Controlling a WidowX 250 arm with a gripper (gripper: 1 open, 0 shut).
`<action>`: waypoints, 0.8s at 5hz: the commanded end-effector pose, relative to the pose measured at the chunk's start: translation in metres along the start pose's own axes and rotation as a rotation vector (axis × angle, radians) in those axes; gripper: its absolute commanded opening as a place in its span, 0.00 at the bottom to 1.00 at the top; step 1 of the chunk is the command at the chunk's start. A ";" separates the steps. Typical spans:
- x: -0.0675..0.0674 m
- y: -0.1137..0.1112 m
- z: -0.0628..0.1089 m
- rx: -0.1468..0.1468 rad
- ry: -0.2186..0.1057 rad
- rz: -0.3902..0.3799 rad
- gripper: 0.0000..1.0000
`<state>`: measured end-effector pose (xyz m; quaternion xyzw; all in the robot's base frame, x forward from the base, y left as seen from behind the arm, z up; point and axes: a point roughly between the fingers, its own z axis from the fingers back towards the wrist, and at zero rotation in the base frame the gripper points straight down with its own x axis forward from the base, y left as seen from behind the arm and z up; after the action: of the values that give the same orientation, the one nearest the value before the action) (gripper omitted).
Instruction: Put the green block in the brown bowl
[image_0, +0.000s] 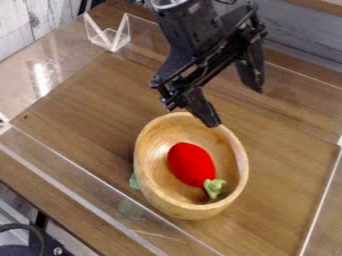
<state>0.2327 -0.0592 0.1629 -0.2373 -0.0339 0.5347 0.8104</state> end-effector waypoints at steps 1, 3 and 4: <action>-0.004 -0.015 0.016 -0.055 -0.037 0.004 1.00; -0.012 -0.016 0.010 -0.076 -0.064 0.032 1.00; -0.011 -0.012 0.004 -0.085 -0.080 0.049 0.00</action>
<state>0.2340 -0.0701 0.1647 -0.2407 -0.0710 0.5672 0.7844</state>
